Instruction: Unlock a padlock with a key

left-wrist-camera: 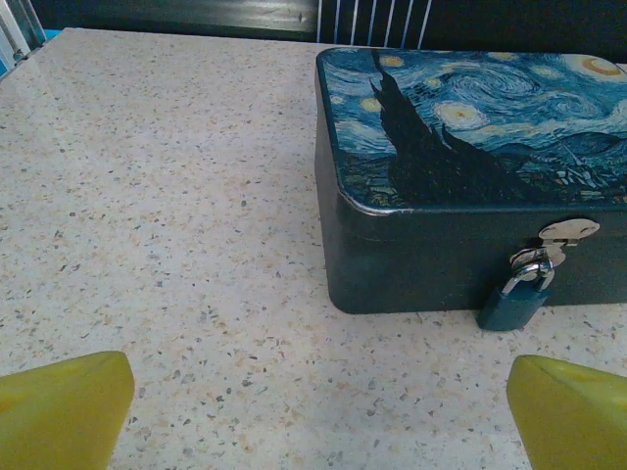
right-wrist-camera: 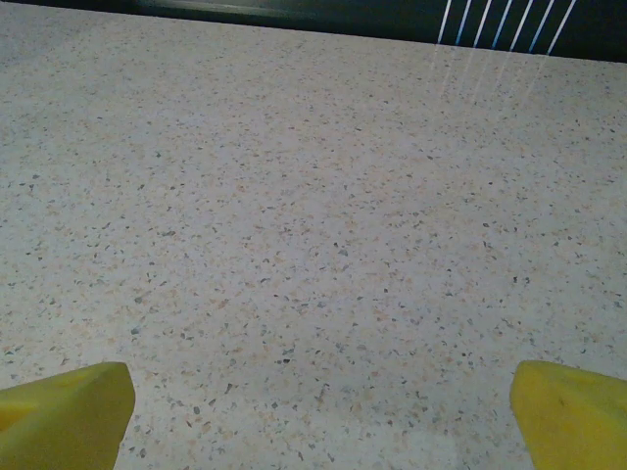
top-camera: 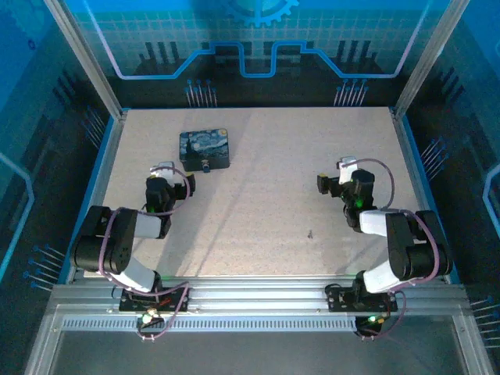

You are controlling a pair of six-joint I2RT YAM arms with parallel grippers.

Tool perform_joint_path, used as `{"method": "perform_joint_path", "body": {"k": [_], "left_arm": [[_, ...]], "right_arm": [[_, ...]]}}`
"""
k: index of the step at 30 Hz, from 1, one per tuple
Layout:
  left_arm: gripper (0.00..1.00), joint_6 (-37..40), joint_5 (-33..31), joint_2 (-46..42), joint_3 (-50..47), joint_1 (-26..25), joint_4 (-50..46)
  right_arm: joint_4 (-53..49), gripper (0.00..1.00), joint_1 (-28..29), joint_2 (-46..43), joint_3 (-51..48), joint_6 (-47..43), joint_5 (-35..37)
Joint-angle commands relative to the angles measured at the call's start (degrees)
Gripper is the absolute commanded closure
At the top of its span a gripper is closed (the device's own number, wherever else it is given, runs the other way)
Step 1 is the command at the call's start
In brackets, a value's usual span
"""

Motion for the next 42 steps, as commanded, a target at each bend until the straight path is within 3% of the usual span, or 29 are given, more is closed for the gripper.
{"method": "perform_joint_path", "body": {"k": [1, 31, 36, 42], "left_arm": [[0.01, 1.0, 1.13, -0.15, 1.08, 0.29, 0.6], [0.01, 0.67, 0.67, -0.55, 0.77, 0.37, 0.78], [0.01, 0.76, 0.29, -6.55, -1.53, 0.29, 0.01], [0.01, -0.93, -2.26, -17.89, 0.33, 0.2, -11.37]], "right_arm": [[1.66, 0.0, 0.58, 0.4, -0.24, 0.14, 0.71], [1.02, 0.0, 0.62, -0.22, -0.07, 0.63, 1.69], [-4.4, 0.0, 0.45, -6.18, 0.31, 1.17, 2.74], [-14.61, 0.0, 0.82, -13.33, 3.03, 3.01, 3.52]]}}
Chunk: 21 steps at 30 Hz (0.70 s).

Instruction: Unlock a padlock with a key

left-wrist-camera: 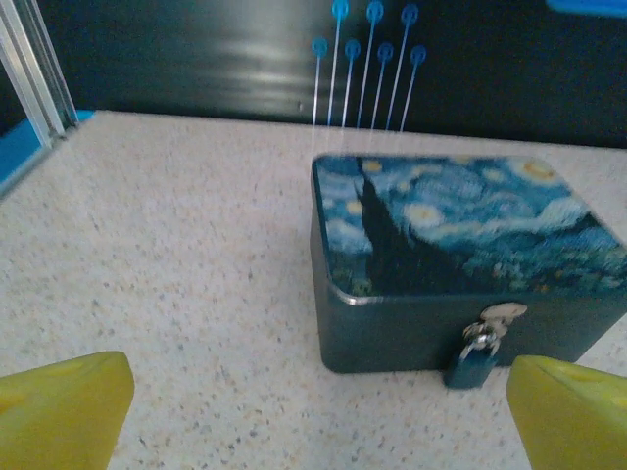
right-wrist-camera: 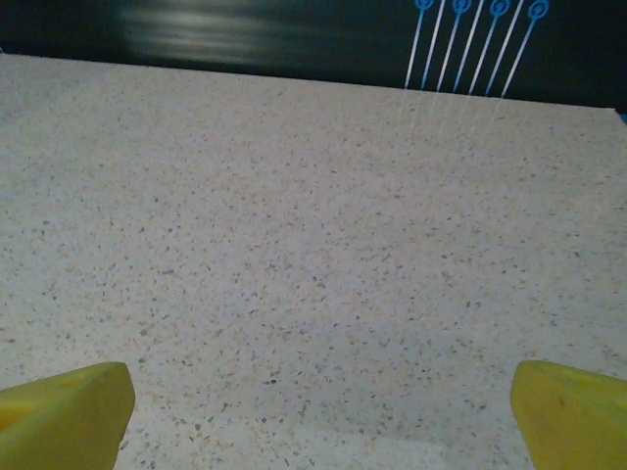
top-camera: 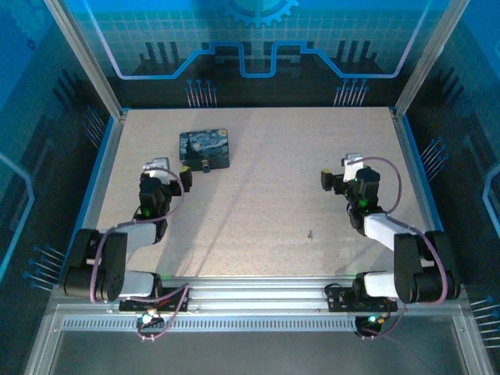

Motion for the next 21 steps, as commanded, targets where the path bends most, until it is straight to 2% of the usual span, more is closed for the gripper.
{"method": "perform_joint_path", "body": {"k": [1, 4, 7, 12, 17, 21], "left_arm": [[0.01, -2.13, -2.6, -5.88, 2.53, 0.2, -8.74], [0.01, -7.88, -5.07, -9.1, 9.1, 0.45, -22.48], [0.01, -13.38, -4.91, -8.57, 17.36, 1.52, -35.97], [0.01, -20.75, 2.8, -2.74, 30.16, 5.86, -51.43], [0.01, -23.4, 11.29, 5.8, 38.86, 10.11, -56.07], [0.01, -26.07, 20.75, 14.74, 44.71, 12.87, -55.23]], "right_arm": [[-7.99, 0.0, 0.93, -3.57, 3.16, 3.08, 0.78], [-13.56, 0.0, 1.41, -5.69, 6.05, 7.35, -1.37], [-20.09, 0.0, 2.53, -5.72, 9.99, 12.14, -5.18], [-25.65, 0.0, 6.97, -1.37, 16.55, 18.92, -13.15], [-26.89, 0.0, 13.81, 6.7, 23.5, 22.68, -17.6], [-25.75, 0.0, 17.94, 13.56, 28.64, 25.36, -19.54]]}}
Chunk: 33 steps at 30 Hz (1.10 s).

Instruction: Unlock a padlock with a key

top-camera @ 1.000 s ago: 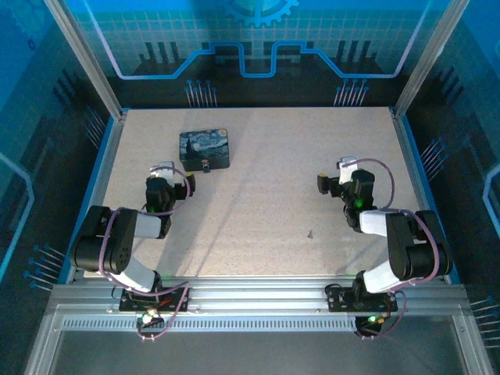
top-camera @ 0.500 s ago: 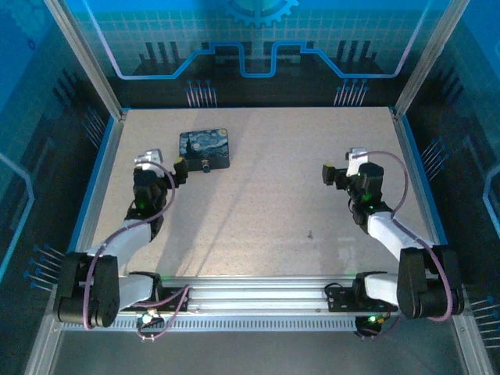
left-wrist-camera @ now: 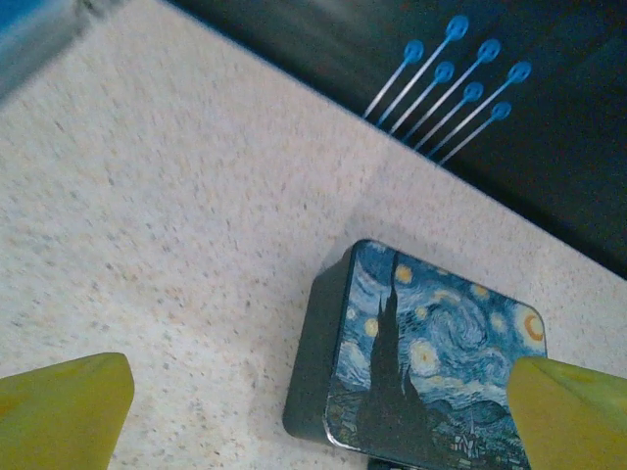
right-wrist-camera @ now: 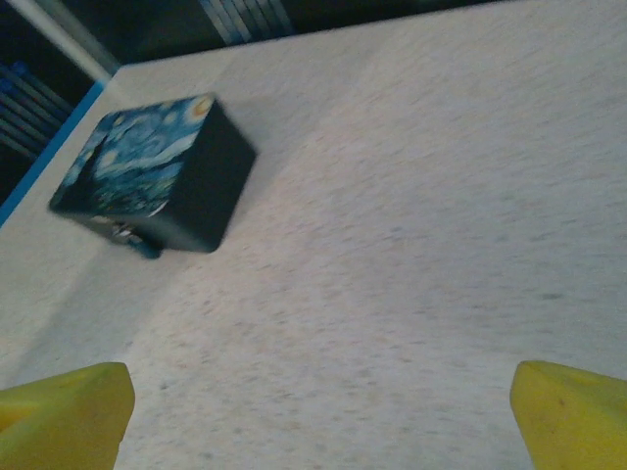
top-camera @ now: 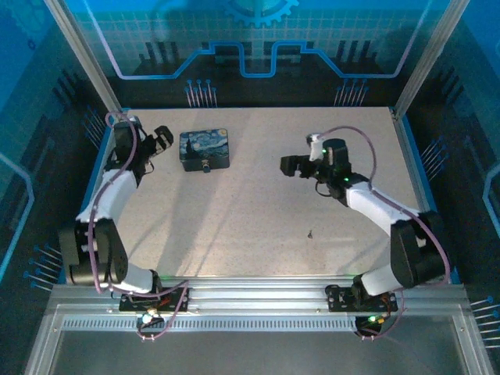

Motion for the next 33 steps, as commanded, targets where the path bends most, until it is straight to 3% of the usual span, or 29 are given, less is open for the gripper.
{"method": "perform_joint_path", "body": {"k": [1, 8, 18, 24, 30, 33], "left_arm": [[0.01, -4.04, 11.4, 6.23, 4.52, 1.77, -3.27], [0.01, -6.77, 20.67, 18.52, 12.53, 1.71, 0.79], [0.07, -5.72, 21.7, 30.9, 23.82, -1.2, -2.82], [0.17, -3.98, 20.78, 35.19, 28.6, -3.15, -6.93], [0.35, -0.86, 19.43, 36.35, 30.34, -5.78, -9.98], [0.4, 0.81, 18.41, 36.29, 30.7, -7.87, -11.59]], "right_arm": [[-1.42, 0.0, 2.82, 4.3, 4.22, 3.98, -3.85], [-0.21, 0.0, 5.45, 9.75, 7.3, 5.1, -5.52], [-1.92, 0.0, 5.49, 10.97, 8.24, 4.24, -7.04], [-2.82, 0.0, 5.27, 10.18, 7.75, 3.8, -6.46], [-4.94, 0.0, 4.58, 8.8, 7.5, 2.74, -6.33], [-6.69, 0.0, 3.9, 7.67, 7.15, 2.36, -6.15]]}}
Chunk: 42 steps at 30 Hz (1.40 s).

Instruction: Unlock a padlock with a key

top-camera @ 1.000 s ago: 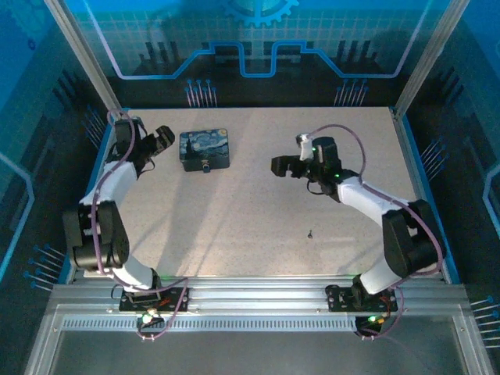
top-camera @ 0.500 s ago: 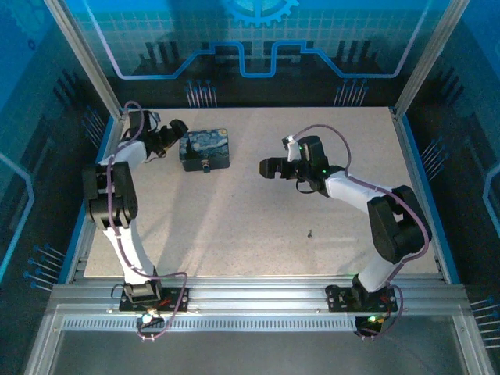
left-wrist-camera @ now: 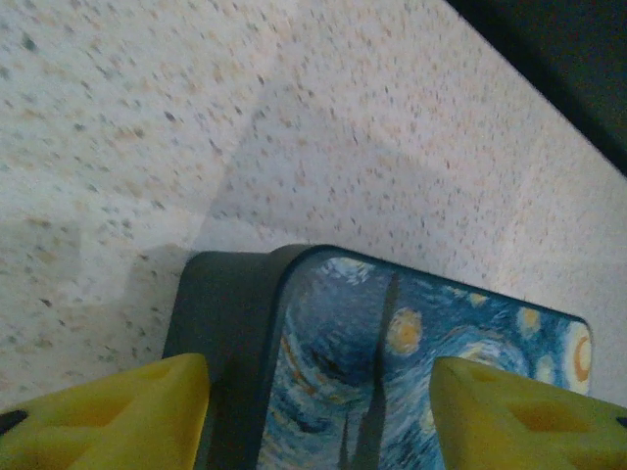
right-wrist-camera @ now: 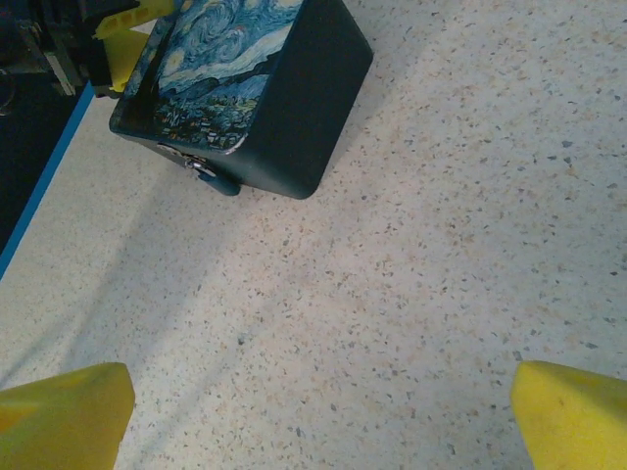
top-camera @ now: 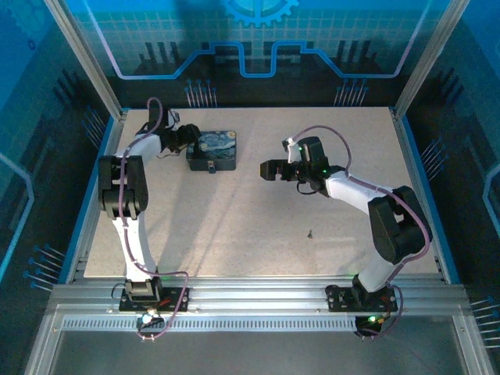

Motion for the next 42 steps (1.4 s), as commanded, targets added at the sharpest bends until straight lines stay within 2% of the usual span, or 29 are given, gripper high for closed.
{"method": "perform_joint_path", "body": {"k": [1, 11, 16, 20, 25, 28, 33, 37, 42], "left_arm": [[0.41, 2.82, -0.38, 0.42, 1.84, -2.82, -3.57], [0.45, 0.22, -2.96, -2.82, -4.22, -11.18, -0.26], [0.44, -3.77, -4.71, -5.91, -9.86, -15.32, 3.79], [0.4, -5.79, -4.91, -8.15, -14.2, -17.64, 6.99], [0.3, -6.17, -6.55, -12.61, -17.64, -17.75, 8.88], [0.24, -4.5, -8.96, -16.57, -18.88, -17.7, 8.54], [0.21, -3.62, -11.48, -23.69, -24.37, -17.7, 11.39], [0.18, -3.48, -11.79, -27.49, -29.2, -17.77, 12.87], [0.15, -3.49, -12.2, -29.6, -32.5, -17.62, 13.81]], "right_arm": [[-3.44, 0.0, -1.13, -3.14, 0.08, -1.4, -0.14], [-11.84, 0.0, -3.5, -9.9, -3.15, -1.88, 2.84], [-21.33, 0.0, -5.51, -14.28, -4.35, -0.85, 5.5], [-29.72, 0.0, -5.82, -17.62, -5.34, -0.69, 8.18], [-39.15, 0.02, -5.77, -22.13, -7.32, -0.5, 10.02], [-44.21, 0.09, -5.31, -23.62, -9.19, -1.27, 10.44], [-50.02, 0.21, -2.75, -22.61, -10.83, -1.06, 11.3], [-52.1, 0.32, 1.33, -19.81, -10.94, -0.37, 13.37], [-51.87, 0.39, 3.75, -15.3, -10.76, -0.38, 14.12]]}}
